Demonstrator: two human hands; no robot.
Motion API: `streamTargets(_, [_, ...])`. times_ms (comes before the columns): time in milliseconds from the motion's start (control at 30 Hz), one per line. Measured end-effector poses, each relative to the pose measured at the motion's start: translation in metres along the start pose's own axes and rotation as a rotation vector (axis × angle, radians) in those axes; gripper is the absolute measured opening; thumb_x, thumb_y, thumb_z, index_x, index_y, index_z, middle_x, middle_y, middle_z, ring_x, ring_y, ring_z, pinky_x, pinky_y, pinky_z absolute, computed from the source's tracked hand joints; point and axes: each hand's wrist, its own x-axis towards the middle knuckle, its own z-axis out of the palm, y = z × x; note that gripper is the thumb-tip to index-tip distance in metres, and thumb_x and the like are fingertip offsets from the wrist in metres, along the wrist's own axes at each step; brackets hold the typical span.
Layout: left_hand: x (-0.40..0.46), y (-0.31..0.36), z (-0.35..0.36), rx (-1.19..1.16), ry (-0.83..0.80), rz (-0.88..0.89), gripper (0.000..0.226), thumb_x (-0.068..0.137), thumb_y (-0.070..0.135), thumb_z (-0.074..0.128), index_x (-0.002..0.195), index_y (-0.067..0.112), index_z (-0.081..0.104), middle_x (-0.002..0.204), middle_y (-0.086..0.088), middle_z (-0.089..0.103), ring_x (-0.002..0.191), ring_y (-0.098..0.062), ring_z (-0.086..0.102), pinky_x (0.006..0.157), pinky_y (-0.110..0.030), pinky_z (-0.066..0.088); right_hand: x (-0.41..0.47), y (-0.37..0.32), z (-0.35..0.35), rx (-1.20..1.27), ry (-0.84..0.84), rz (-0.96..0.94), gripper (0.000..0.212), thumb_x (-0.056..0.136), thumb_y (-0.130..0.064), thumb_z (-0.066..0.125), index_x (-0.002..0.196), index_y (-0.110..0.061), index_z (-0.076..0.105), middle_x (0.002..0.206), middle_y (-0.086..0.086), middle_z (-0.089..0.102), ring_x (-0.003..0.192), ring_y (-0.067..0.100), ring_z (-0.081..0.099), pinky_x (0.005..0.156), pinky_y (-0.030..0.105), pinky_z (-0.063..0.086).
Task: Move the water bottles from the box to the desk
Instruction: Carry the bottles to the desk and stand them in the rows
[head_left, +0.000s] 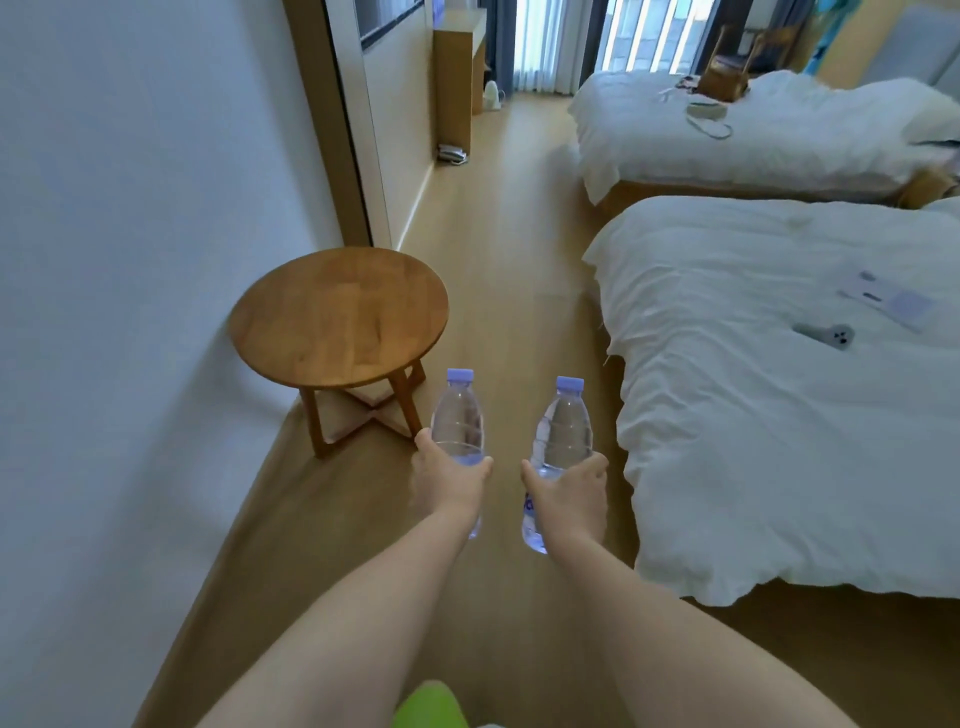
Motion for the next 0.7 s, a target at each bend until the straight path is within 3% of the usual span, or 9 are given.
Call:
streamTargets(267, [0.153, 0.055, 0.037, 0.017, -0.022, 0.009, 0.079, 0.072, 0.037, 0.077, 0.135, 0.022, 0.032, 0.126, -0.004, 0.05, 0.11, -0.03, 0.056, 0.09, -0.048, 0.05, 0.136, -0.076, 0.059, -0.019, 0.0, -0.008, 0.078, 0.076, -0.053, 0.073, 0.129, -0.009, 0.036, 0.123, 0.008, 0.052, 0.11, 0.026, 0.057, 0.087, 0.048, 0.053])
streamTargets(433, [0.255, 0.102, 0.049, 0.092, -0.026, 0.045, 0.078, 0.073, 0.041, 0.075, 0.135, 0.021, 0.033, 0.128, -0.003, 0.053, 0.11, -0.027, 0.057, 0.09, -0.043, 0.049, 0.22, -0.139, 0.098, -0.034, -0.001, 0.005, 0.079, 0.076, -0.056, 0.071, 0.128, -0.008, 0.036, 0.123, 0.008, 0.052, 0.11, 0.027, 0.058, 0.086, 0.048, 0.053])
streamTargets(700, [0.377, 0.19, 0.081, 0.021, -0.06, 0.087, 0.086, 0.075, 0.034, 0.076, 0.143, 0.017, 0.026, 0.136, -0.005, 0.047, 0.116, -0.027, 0.054, 0.094, -0.037, 0.045, 0.342, -0.225, 0.129, -0.004, 0.015, 0.008, 0.076, 0.077, -0.06, 0.069, 0.122, -0.006, 0.038, 0.116, 0.008, 0.054, 0.104, 0.027, 0.059, 0.084, 0.048, 0.053])
